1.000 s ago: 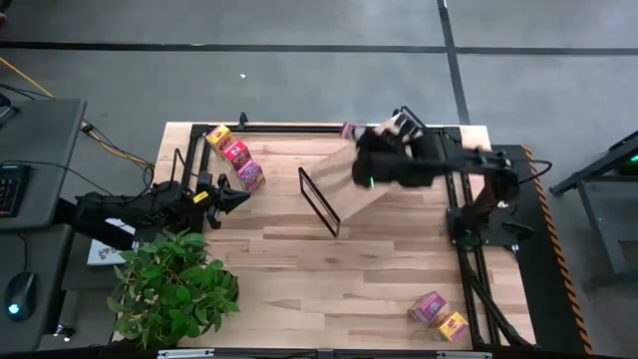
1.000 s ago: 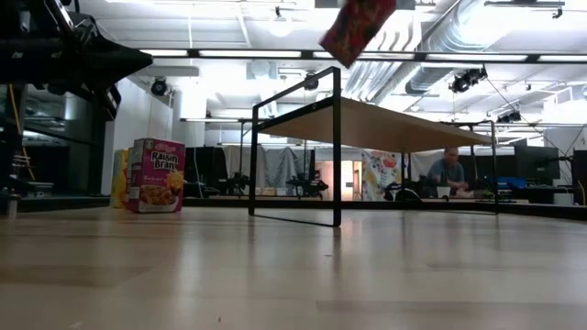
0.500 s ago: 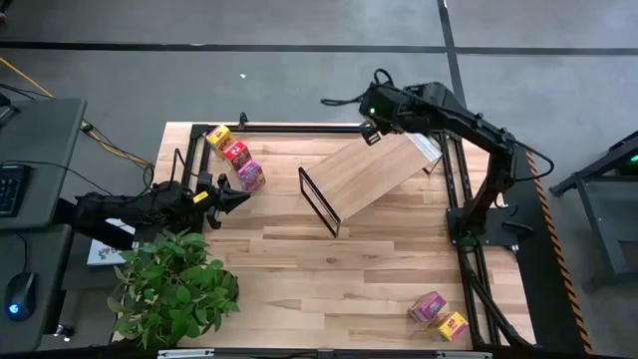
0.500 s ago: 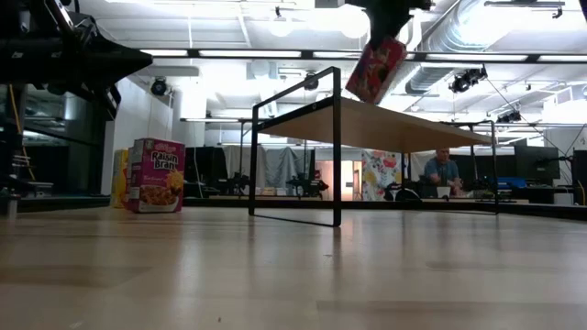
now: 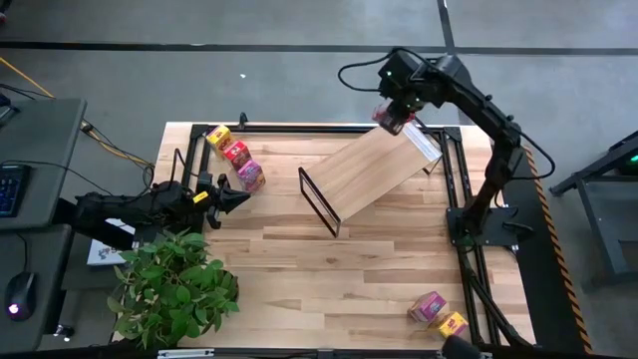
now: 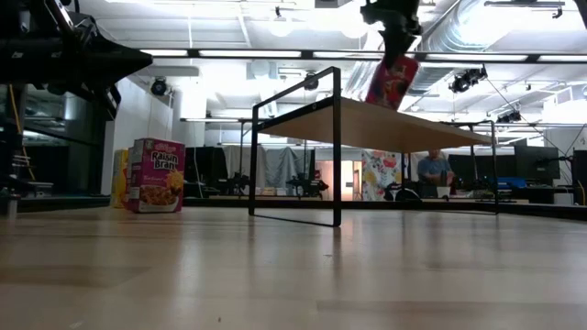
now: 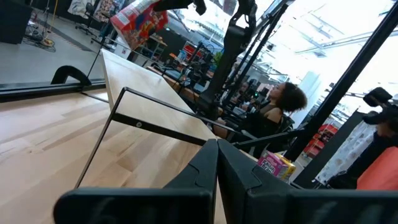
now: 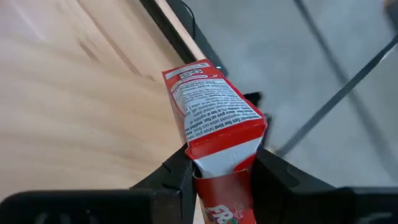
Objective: Stack cereal on shelf
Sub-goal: Put the bottom red cereal box on the shelf
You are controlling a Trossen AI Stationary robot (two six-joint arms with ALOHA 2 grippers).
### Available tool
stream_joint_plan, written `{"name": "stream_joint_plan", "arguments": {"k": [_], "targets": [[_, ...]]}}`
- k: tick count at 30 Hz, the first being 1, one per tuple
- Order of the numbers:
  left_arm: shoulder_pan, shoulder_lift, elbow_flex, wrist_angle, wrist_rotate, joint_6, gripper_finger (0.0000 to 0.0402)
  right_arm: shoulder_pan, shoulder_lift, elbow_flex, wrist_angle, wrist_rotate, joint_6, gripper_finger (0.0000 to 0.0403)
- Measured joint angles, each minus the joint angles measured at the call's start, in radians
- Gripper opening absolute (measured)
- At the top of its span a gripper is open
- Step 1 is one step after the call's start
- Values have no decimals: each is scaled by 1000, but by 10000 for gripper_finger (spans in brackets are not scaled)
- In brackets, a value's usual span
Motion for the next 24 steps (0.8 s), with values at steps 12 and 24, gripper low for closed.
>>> {"name": "stream_joint_plan", "arguments": {"k": [12, 24], "targets": [[0, 0, 0, 0, 0, 0, 1, 5, 0, 0, 0, 48, -639, 103], [0, 0, 0, 0, 0, 0, 1, -44, 61, -2, 0, 19, -757, 103]]}}
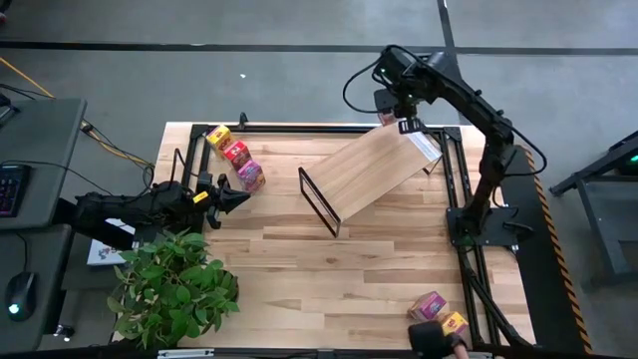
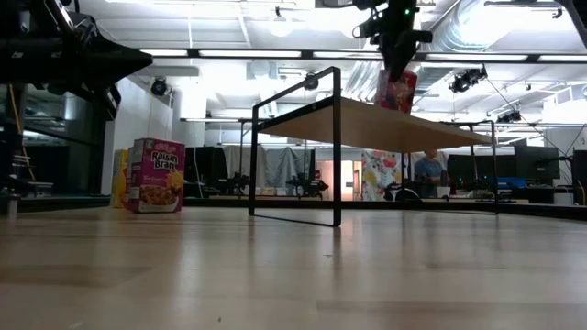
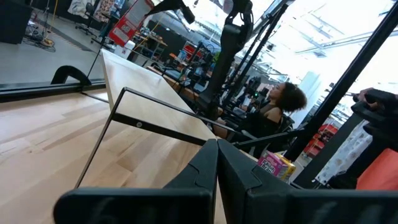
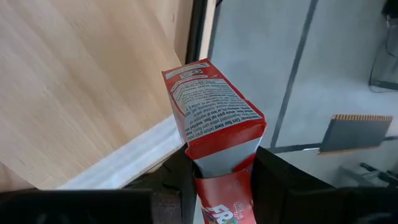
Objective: Stack cereal on shelf
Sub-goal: Put the bottom red cereal box on the shelf
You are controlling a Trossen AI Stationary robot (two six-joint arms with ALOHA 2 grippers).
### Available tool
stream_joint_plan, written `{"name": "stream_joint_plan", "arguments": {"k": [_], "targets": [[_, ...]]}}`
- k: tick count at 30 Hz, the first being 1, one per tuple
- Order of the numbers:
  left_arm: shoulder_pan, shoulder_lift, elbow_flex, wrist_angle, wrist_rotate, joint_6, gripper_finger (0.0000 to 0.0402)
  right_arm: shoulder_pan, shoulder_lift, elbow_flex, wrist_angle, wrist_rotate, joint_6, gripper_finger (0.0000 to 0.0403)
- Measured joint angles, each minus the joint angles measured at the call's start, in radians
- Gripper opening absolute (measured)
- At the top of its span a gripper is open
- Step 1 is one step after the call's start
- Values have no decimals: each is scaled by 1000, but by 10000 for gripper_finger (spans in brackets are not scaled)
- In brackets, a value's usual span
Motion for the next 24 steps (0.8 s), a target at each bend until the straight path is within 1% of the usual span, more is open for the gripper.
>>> {"name": "stream_joint_plan", "arguments": {"k": [3, 7, 12, 15, 19, 24], "targets": [[0, 0, 0, 0, 0, 0, 1, 11, 8, 0, 0, -10, -42, 103], [0, 0, 0, 0, 0, 0, 1, 16, 12, 0, 0, -43, 2, 103], [0, 0, 0, 0, 0, 0, 1, 22, 11, -4, 2, -43, 5, 103], [0, 0, 0, 0, 0, 0, 1, 34, -16, -89, 1, -27, 33, 102], [0, 0, 0, 0, 0, 0, 1, 66, -123, -227, -3, -29, -13, 93], [0, 0, 0, 0, 0, 0, 1, 87, -200, -297, 12, -34, -36, 78]]}}
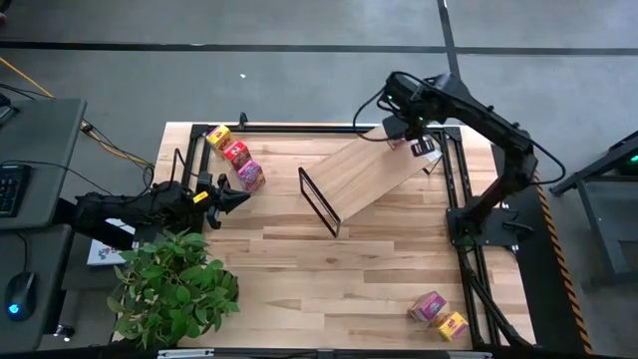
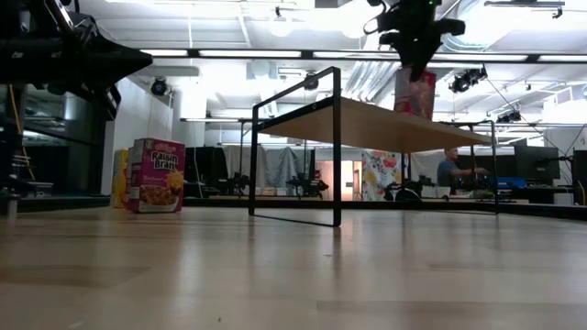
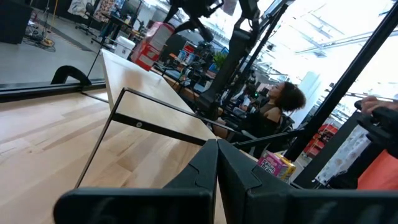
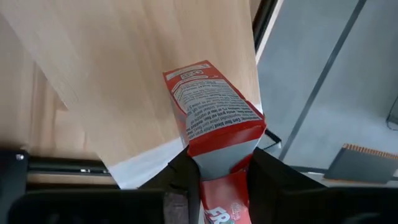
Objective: Stack cereal on shelf
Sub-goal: Put the bottom red cereal box on the shelf
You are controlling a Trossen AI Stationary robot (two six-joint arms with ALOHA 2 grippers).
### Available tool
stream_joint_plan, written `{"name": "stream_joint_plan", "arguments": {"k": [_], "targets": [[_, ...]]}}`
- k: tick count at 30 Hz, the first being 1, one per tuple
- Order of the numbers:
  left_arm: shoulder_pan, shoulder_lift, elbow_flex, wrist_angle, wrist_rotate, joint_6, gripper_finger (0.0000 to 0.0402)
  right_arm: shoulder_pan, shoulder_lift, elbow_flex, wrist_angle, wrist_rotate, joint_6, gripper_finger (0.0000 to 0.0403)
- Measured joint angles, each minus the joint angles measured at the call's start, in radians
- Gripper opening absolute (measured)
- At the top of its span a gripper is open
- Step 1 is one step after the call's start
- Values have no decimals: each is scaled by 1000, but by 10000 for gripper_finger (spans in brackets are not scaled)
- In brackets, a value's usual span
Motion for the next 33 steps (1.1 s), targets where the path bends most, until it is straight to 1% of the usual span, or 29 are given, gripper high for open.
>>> {"name": "stream_joint_plan", "arguments": {"k": [4, 8, 19, 22, 25, 33], "targets": [[0, 0, 0, 0, 0, 0, 1, -8, -4, -3, 12, 40, -20, 77], [0, 0, 0, 0, 0, 0, 1, -9, 22, -3, 61, 6, -36, 83], [0, 0, 0, 0, 0, 0, 1, -42, 81, -3, 93, 28, -100, 86], [0, 0, 0, 0, 0, 0, 1, -43, 83, -3, 147, 0, -122, 87], [0, 0, 0, 0, 0, 0, 1, -43, 83, -3, 178, -17, -99, 87], [0, 0, 0, 0, 0, 0, 1, -43, 83, -3, 150, -1, -55, 88]]}}
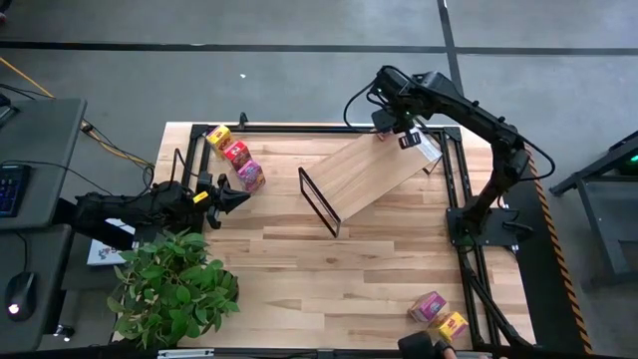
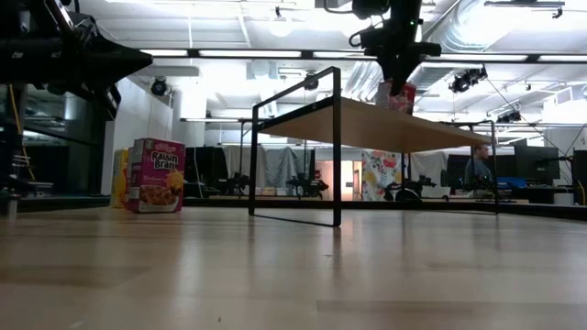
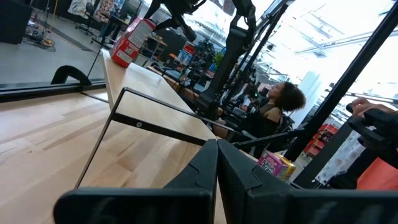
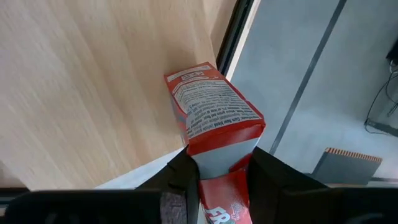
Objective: Stack cereal on shelf
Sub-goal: Put the bottom red cereal box on the shelf
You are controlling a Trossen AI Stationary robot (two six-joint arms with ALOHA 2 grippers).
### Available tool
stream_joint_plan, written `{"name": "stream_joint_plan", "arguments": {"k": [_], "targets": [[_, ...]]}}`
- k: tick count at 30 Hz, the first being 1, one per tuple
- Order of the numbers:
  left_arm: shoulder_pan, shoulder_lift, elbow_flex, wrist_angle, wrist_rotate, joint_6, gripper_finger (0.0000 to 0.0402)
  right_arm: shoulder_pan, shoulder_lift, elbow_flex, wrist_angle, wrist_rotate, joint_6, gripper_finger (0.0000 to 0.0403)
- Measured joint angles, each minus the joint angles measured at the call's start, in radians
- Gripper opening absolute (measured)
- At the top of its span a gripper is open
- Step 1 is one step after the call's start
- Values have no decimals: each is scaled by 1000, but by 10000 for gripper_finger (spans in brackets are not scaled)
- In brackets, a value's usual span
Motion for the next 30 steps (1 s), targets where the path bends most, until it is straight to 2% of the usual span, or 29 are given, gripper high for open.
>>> {"name": "stream_joint_plan", "arguments": {"k": [14, 19, 25, 30], "targets": [[0, 0, 0, 0, 0, 0, 1, 3, 0, 0, 11, 48, 52, 97], [0, 0, 0, 0, 0, 0, 1, 4, 0, 0, 11, 48, 113, 152], [0, 0, 0, 0, 0, 0, 1, 4, 0, 0, -16, 48, 89, 235], [0, 0, 0, 0, 0, 0, 1, 4, 0, 0, -23, 50, 40, 265]]}}
